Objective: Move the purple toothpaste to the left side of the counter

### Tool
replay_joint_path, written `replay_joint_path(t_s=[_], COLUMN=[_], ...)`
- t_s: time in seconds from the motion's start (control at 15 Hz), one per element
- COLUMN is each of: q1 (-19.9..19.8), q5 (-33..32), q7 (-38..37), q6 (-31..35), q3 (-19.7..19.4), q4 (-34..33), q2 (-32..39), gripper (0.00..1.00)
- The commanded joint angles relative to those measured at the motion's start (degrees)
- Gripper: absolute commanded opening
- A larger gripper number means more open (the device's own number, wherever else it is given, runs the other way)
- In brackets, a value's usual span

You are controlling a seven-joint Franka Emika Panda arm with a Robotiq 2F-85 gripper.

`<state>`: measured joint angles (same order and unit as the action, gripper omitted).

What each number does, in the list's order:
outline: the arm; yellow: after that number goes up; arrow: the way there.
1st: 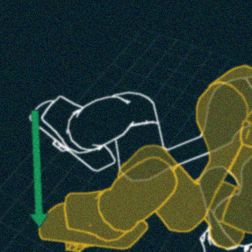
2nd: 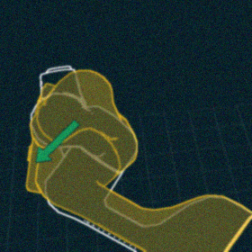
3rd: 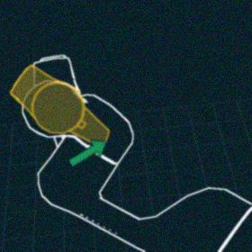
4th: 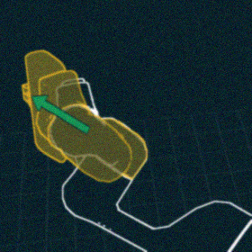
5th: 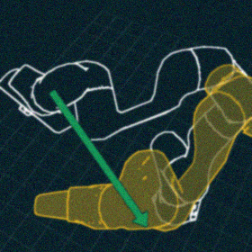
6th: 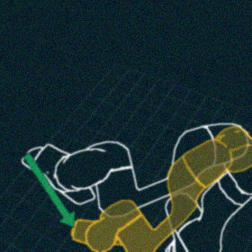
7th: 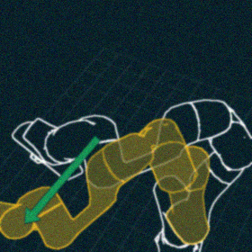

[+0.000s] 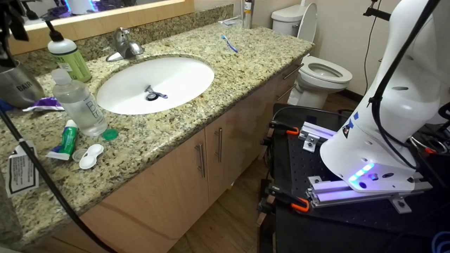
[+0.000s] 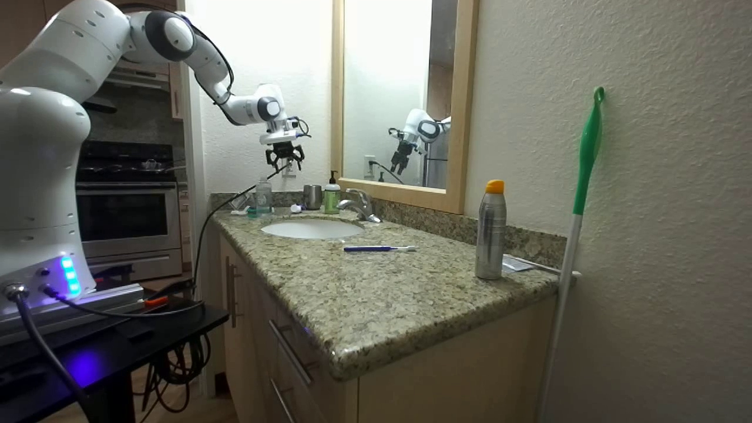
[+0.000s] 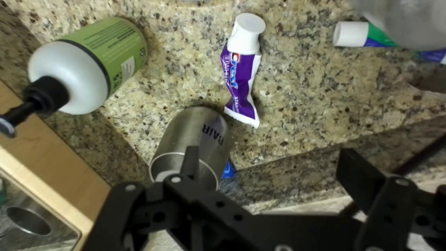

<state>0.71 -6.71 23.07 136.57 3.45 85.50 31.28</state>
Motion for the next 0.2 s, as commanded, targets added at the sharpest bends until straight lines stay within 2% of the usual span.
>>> replay_joint_path(t_s=[0.0, 0.07, 0.13], q1=[-2.46, -0.72, -0.85], q5=[4.23, 1.66, 2.04], q7=[-0.96, -1.47, -1.42], q6=[-7.88, -4.71, -5.97], q3=[1.33, 0.26, 0.2], q4=[4.09, -0.03, 0.14], q2=[-10.76, -4.64, -6.63], gripper=[1.0, 1.0, 1.0])
